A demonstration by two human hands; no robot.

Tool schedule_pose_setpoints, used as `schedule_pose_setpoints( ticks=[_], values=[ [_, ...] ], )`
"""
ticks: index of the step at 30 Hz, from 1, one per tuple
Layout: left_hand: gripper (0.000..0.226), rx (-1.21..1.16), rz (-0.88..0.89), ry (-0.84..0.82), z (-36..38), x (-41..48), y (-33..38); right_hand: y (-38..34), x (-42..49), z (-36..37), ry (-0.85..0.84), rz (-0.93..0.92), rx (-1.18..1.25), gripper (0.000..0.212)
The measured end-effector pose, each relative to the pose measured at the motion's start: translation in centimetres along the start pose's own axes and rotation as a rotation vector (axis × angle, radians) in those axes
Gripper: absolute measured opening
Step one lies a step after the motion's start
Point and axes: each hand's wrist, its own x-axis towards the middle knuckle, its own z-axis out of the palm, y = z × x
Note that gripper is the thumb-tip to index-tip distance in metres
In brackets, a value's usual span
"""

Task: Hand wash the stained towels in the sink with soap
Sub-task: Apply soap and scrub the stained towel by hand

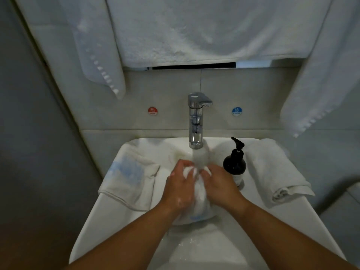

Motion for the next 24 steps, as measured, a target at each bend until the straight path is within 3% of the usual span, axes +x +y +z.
schedule_pose_setpoints(
  ticks=[2, 4, 7, 10, 13, 15, 18, 21, 23, 24],
  values=[
    [0.008, -0.020, 0.051, 0.104, -0.2, 0.3, 0.3, 0.3, -0.8, 0.0, -0.118, -0.049, -0.078, 0.027],
    [0.006, 0.064, -0.019, 0.162, -0.3, 0.7, 0.0, -0.7, -1.8, -0.1, -0.113, -0.132, -0.014, 0.020],
    [0.011, 0.210, -0.116, -0.026, -0.4, 0.5, -0.9, -2.1, -2.1, 0.3, 0.103, -0.182, 0.079, 0.015],
    [0.013, 0.156, 0.004, -0.123, -0.3, -0.1, -0.6, -1.8, -1.3, 0.2, 0.179, -0.058, 0.007, 0.020],
    [0.009, 0.007, 0.111, 0.024, -0.3, -0.3, 0.1, -1.0, -1.2, -0.6, -0.064, -0.082, -0.268, 0.027],
    [0.010, 0.040, 0.077, 0.101, -0.2, 0.0, 0.1, -1.0, -1.8, -0.5, -0.159, -0.098, -0.243, 0.028],
    [0.016, 0.166, -0.073, 0.062, -0.2, 0.1, -0.5, -1.5, -2.3, 0.1, -0.028, -0.192, -0.071, 0.018],
    [0.016, 0.130, -0.036, -0.054, 0.0, -0.5, -0.5, -1.9, -1.6, 0.1, 0.193, -0.144, 0.058, 0.020],
    [0.016, 0.061, 0.043, -0.027, 0.1, -0.9, -0.2, -1.4, -1.1, 0.0, 0.180, -0.040, 0.052, 0.025],
    [0.014, 0.022, 0.063, 0.006, 0.0, -1.0, -0.1, -1.2, -1.1, 0.1, 0.091, -0.044, -0.061, 0.027]
  ],
)
